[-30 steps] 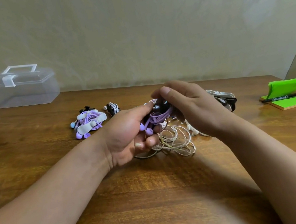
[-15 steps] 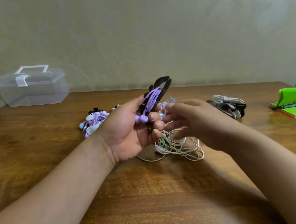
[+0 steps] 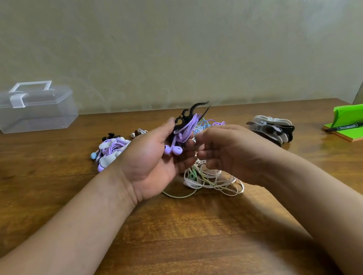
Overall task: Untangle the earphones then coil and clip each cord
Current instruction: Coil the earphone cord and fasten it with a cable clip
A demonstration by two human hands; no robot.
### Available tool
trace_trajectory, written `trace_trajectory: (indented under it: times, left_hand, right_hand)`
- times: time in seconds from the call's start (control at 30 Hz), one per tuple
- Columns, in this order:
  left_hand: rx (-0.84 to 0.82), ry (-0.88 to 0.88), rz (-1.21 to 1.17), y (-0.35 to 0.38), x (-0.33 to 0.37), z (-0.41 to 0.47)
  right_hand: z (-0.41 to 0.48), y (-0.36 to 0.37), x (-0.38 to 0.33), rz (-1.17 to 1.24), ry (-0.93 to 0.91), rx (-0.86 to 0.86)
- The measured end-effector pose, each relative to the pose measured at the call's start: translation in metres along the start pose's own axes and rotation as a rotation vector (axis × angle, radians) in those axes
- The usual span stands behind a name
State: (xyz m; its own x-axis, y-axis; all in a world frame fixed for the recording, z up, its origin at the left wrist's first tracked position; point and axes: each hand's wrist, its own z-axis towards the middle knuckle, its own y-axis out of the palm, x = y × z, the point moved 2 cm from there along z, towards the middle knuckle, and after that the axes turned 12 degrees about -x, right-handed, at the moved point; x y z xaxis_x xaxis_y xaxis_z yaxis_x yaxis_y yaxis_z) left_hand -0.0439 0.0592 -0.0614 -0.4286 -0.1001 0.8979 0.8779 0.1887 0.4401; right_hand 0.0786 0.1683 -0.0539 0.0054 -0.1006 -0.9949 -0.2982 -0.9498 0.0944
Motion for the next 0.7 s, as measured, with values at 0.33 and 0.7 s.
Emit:
trace_trajectory:
  times: [0.33, 0.7]
  left_hand:
    - [0.013, -0.027, -0.028, -0.005, -0.004, 0.002]
    - [-0.185, -0.039, -0.041, -0.005, -0.003, -0.003]
  right_hand:
    - [0.001, 0.008, 0.003, 0.206, 0.052, -0.005]
    - [0.0, -0.006, -0.007, 0.514, -0.106, 0.041]
